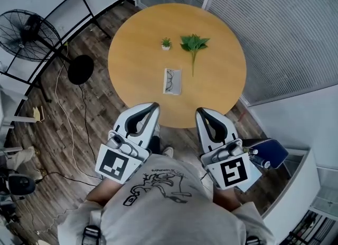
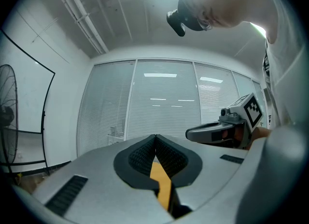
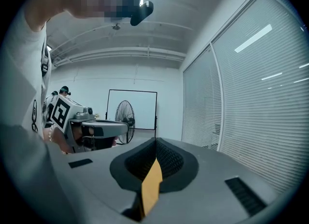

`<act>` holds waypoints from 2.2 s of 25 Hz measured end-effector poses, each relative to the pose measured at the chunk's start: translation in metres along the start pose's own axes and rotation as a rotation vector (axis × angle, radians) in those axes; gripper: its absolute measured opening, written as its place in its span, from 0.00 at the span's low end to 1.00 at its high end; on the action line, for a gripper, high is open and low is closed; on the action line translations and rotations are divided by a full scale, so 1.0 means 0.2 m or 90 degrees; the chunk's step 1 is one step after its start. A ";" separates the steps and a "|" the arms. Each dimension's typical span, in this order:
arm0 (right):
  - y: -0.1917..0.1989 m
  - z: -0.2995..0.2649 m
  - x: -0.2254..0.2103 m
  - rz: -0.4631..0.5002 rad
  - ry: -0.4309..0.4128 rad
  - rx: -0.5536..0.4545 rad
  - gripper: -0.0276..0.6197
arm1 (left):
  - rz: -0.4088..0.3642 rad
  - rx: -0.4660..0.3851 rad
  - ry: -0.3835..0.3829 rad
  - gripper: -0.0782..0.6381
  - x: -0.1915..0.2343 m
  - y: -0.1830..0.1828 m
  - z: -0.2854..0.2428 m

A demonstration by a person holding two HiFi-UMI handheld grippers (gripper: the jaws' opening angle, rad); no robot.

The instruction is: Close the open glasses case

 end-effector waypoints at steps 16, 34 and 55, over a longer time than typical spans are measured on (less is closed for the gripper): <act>0.04 -0.43 -0.06 0.027 -0.004 0.055 0.06 | 0.012 0.007 0.040 0.14 0.43 0.00 -0.23; 0.01 -0.80 -0.09 0.008 0.056 0.026 0.06 | 0.024 0.010 0.072 0.14 0.76 0.04 -0.34; 0.13 -0.81 -0.22 0.035 0.076 0.036 0.06 | 0.014 0.009 0.086 0.14 0.78 0.17 -0.45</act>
Point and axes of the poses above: the fingertips, and each gripper's own axes: z backward along the fingers, x to its left, y out of its underside, the point moved 4 cm from there along z, backward along the fingers
